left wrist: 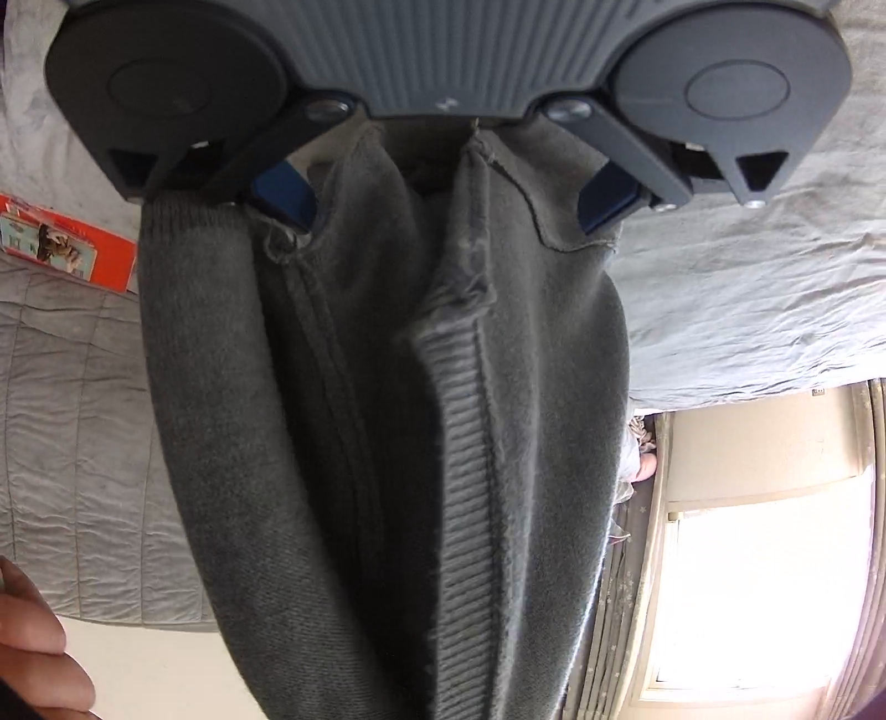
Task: Fold clothes
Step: 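Lift the sweater high with both grippers to shake it open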
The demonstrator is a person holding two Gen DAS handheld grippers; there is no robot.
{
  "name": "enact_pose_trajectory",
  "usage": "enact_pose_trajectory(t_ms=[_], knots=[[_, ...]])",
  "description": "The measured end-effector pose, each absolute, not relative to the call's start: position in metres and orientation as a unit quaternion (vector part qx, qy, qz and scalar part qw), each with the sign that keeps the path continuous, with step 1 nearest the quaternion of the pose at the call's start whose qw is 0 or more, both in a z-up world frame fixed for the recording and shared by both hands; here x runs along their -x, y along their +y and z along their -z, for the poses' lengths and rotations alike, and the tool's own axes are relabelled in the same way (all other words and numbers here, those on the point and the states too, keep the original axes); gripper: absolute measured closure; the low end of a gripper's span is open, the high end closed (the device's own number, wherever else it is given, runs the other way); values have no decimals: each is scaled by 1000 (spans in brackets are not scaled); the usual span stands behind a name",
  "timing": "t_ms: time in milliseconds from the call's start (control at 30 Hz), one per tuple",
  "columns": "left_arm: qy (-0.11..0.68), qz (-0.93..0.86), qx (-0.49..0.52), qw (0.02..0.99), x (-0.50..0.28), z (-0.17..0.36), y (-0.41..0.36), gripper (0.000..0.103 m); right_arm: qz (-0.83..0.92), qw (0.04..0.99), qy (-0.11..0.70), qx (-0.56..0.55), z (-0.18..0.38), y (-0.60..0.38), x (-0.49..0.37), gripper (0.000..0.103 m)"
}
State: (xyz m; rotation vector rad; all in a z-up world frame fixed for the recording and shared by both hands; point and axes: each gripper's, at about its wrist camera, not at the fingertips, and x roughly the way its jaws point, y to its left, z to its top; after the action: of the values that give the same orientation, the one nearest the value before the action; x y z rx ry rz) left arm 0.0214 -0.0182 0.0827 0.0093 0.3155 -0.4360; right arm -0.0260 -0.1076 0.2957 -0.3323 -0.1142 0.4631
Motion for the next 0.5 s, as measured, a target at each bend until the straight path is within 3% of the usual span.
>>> enact_pose_trajectory(t_ms=[267,500], knots=[[119,208,91,967,6,-118,26,2,-228,963,-39,137,-336,-87,30,100],[91,192,-8,977,26,-124,22,1,-236,963,-40,126,-348,-71,51,100]])
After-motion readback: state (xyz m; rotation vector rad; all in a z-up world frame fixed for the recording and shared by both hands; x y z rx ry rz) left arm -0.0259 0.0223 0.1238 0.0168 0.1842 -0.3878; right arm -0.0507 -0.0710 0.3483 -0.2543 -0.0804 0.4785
